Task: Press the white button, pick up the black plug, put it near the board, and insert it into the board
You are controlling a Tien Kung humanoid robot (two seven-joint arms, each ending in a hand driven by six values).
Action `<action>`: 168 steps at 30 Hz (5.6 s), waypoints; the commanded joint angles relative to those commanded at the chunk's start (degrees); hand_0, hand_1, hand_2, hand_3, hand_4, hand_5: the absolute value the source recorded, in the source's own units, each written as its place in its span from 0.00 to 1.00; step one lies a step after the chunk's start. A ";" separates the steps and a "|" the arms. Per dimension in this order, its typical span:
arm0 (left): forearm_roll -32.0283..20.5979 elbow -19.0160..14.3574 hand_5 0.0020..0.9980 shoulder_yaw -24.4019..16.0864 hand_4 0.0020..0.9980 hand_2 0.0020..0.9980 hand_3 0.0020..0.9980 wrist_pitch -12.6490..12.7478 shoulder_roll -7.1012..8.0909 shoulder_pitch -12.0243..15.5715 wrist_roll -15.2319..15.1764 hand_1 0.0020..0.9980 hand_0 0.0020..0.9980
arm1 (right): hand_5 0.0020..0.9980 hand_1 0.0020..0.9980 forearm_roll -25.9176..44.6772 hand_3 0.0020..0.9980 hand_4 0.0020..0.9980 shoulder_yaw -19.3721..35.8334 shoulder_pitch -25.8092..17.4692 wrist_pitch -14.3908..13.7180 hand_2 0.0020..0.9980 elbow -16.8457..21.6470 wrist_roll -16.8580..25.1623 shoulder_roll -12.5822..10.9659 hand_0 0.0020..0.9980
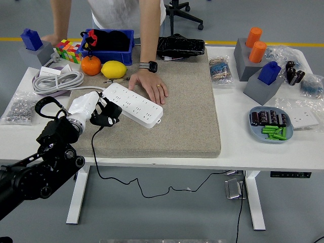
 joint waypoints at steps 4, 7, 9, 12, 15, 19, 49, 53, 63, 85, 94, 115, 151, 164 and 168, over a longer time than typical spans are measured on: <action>-0.15 0.05 0.00 -0.33 0.68 0.30 0.55 0.71 -0.04 -0.84 -0.87 0.30 0.33 | 0.30 0.59 -0.03 0.57 0.62 0.22 -0.13 0.00 0.58 -0.02 0.02 -0.06 0.67; -0.32 0.44 0.00 -0.21 0.68 0.30 0.55 0.95 -0.25 -1.97 -1.25 0.30 0.33 | 0.30 0.59 -0.02 0.57 0.62 0.33 -0.20 0.03 0.58 -0.02 0.01 -0.09 0.67; -0.41 1.00 0.00 0.15 0.68 0.30 0.55 0.69 -0.54 -2.87 -1.06 0.30 0.33 | 0.30 0.59 -0.04 0.57 0.62 0.37 -0.19 0.06 0.58 -0.04 -0.01 -0.12 0.67; -0.89 1.91 0.00 1.04 0.68 0.30 0.55 0.54 -0.96 -4.27 -1.07 0.30 0.33 | 0.30 0.59 -0.01 0.57 0.62 0.37 -0.14 0.11 0.58 -0.03 -0.02 -0.15 0.67; -1.52 2.76 0.00 2.07 0.68 0.30 0.55 0.44 -1.39 -5.60 -1.13 0.29 0.32 | 0.30 0.59 -0.01 0.57 0.62 0.48 0.03 0.15 0.58 -0.04 -0.03 -0.18 0.67; -2.16 4.55 0.00 3.67 0.68 0.30 0.55 0.43 -2.24 -7.43 -1.36 0.29 0.32 | 0.30 0.59 0.10 0.57 0.62 0.62 0.17 0.19 0.58 -0.01 -0.03 -0.23 0.67; -2.63 16.09 0.00 10.13 0.69 0.30 0.55 1.72 -6.63 -11.92 -2.40 0.29 0.32 | 0.29 0.58 0.36 0.57 0.62 0.90 -0.15 0.17 0.58 0.00 -0.03 -0.08 0.67; -2.72 17.17 0.00 10.13 0.69 0.30 0.55 1.89 -6.74 -12.00 -2.51 0.29 0.32 | 0.29 0.58 0.37 0.56 0.62 0.81 -0.18 0.17 0.58 0.00 -0.05 -0.05 0.67; -2.35 18.28 0.00 9.87 0.69 0.29 0.55 2.32 -7.00 -12.02 -2.43 0.29 0.31 | 0.29 0.58 0.40 0.57 0.62 0.59 -0.18 0.17 0.58 0.04 -0.01 -0.07 0.67; -2.09 17.92 0.00 10.11 0.69 0.29 0.55 1.70 -7.26 -12.09 -1.61 0.28 0.30 | 0.28 0.58 0.55 0.56 0.62 0.33 -0.14 0.16 0.58 0.14 0.02 -0.22 0.67; -2.14 18.14 0.00 10.03 0.70 0.31 0.55 0.44 -7.24 -12.20 -0.66 0.30 0.30 | 0.28 0.58 0.43 0.56 0.62 0.60 -0.20 0.15 0.58 0.12 0.02 -0.19 0.67; -3.65 18.68 0.32 9.53 1.00 0.35 0.51 -0.41 -7.28 -12.36 -1.60 0.33 0.22 | 0.28 0.58 0.36 0.56 0.62 0.64 -0.21 0.18 0.58 0.14 0.03 -0.20 0.67; -4.54 19.09 0.72 8.92 1.00 0.56 0.66 -0.09 -7.31 -12.89 -3.64 0.57 0.57 | 0.28 0.58 0.39 0.56 0.61 0.58 -0.26 0.28 0.58 0.17 0.01 -0.29 0.67; -5.61 18.56 0.81 8.36 1.00 0.75 0.79 -0.71 -7.11 -12.57 -3.34 0.77 0.74 | 0.28 0.58 0.44 0.56 0.62 0.47 -0.39 0.29 0.58 0.22 0.02 -0.27 0.67; -5.79 17.65 0.83 7.44 1.00 0.94 0.93 -0.63 -6.74 -12.23 -3.76 0.93 0.90 | 0.27 0.58 0.43 0.56 0.61 0.54 -0.32 0.28 0.57 0.25 0.03 -0.25 0.67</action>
